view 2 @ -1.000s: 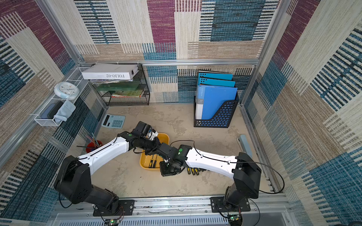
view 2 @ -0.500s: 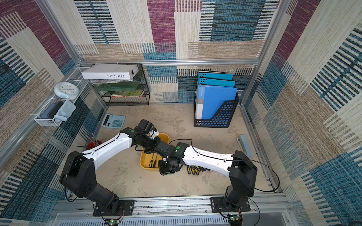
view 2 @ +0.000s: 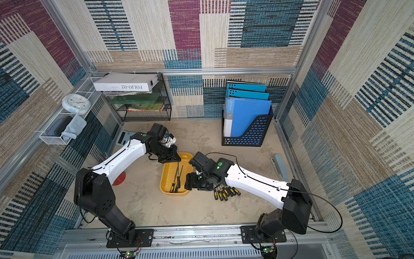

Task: Put the file tool into the storage box
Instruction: Place the file tool in the storage box.

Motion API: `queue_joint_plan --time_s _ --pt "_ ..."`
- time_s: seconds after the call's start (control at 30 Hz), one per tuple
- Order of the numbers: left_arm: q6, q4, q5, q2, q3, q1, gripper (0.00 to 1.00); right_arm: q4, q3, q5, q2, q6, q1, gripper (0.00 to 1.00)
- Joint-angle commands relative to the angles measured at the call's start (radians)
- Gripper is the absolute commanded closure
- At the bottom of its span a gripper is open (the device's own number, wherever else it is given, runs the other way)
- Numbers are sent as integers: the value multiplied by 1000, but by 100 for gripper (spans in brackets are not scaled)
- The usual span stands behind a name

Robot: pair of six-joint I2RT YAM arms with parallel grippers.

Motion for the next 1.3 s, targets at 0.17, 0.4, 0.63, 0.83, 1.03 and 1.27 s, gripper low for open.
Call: queue_joint_plan --time_s 0.17,0.4,0.63,0.83,1.03,1.27 --pt "88 33 -78 105 1 -19 100 -70 -108 55 -58 77 -74 26" --pt "70 117 -111 150 -77 -27 100 -150 -96 53 38 9 -90 29" --pt "75 146 -124 166 -138 -34 100 -209 -74 80 132 -41 -90 34" --pt "60 154 -119 157 -166 -40 90 -197 -113 85 166 -56 -89 39" --pt "49 157 -113 144 -181 -43 73 -180 -125 100 205 -79 -90 44" --pt "39 135 -91 104 -177 -44 69 -162 -107 118 267 -111 -90 52"
